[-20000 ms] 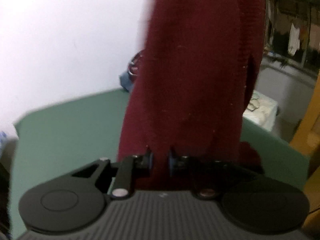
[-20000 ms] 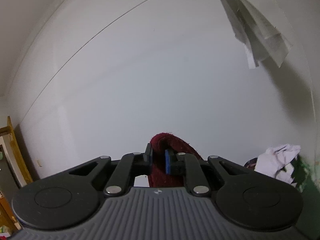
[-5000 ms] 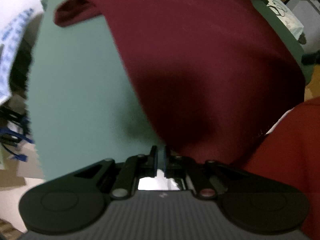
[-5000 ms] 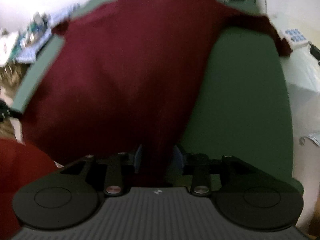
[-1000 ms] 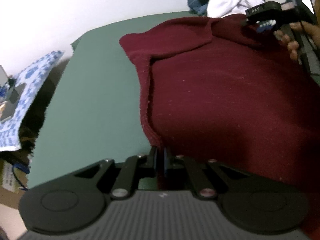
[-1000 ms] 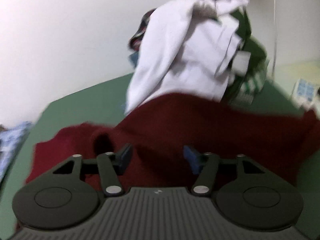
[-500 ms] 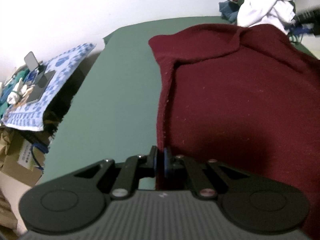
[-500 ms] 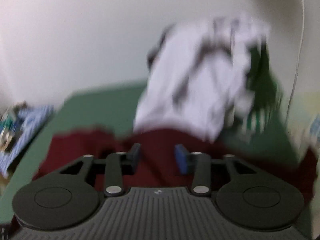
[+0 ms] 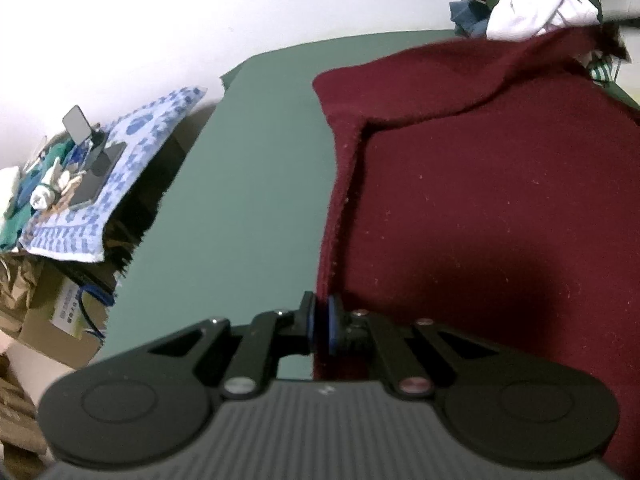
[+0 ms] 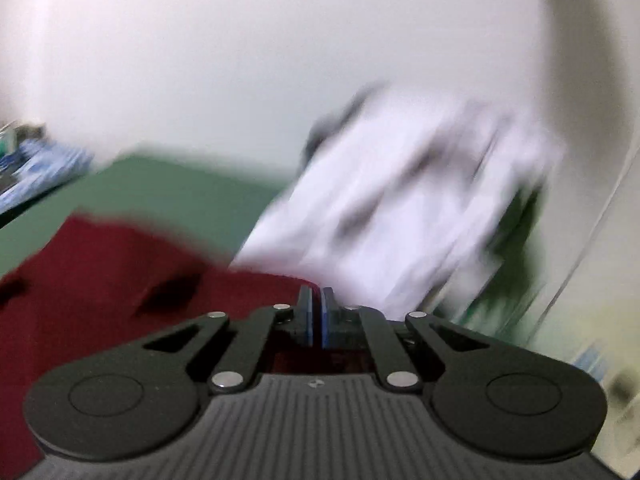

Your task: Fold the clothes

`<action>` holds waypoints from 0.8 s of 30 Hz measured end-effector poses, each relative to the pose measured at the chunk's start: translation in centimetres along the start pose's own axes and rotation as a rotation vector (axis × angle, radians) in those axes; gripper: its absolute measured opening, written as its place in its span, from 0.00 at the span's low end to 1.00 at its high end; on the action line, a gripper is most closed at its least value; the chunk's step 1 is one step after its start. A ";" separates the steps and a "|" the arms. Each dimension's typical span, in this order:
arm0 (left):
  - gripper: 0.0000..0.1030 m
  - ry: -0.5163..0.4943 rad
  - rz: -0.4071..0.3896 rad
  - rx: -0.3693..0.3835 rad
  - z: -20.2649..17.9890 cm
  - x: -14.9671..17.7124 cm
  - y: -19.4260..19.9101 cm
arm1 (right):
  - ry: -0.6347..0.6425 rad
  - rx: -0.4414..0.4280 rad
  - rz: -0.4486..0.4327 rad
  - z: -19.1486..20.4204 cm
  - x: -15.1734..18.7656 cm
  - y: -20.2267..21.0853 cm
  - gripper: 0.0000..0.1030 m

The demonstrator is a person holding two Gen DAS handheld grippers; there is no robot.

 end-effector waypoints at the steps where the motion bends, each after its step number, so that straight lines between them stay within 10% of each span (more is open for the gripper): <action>1: 0.01 -0.006 -0.001 0.001 -0.1 0.0 0.0 | 0.048 0.050 -0.075 -0.4 -0.9 0.9 0.02; 4: 0.01 -0.016 -0.003 0.018 -0.4 0.1 0.1 | 0.203 0.083 -0.121 -0.5 -0.9 2.0 0.03; 9: 0.01 -0.043 0.010 0.054 -1.3 0.5 -0.3 | 0.408 0.142 0.108 0.5 5.6 -0.7 0.13; 17: 0.03 -0.072 0.045 0.043 -1.4 0.6 -1.1 | -0.696 -0.180 0.442 -4.1 10.1 0.2 0.38; 24: 0.20 -0.102 0.063 0.040 -1.2 1.3 -0.5 | -0.995 -0.145 0.416 -1.2 11.9 -1.2 0.38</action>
Point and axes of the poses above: each gripper's, at about its wrist camera, not at the fingertips, and y roughly against the way its jaws point, z to its left, x to its underside, the point moved 1 cm from there along -y, roughly the way its jaws point, and after that the axes turned 8 degrees about x, right-handed, at the moved point
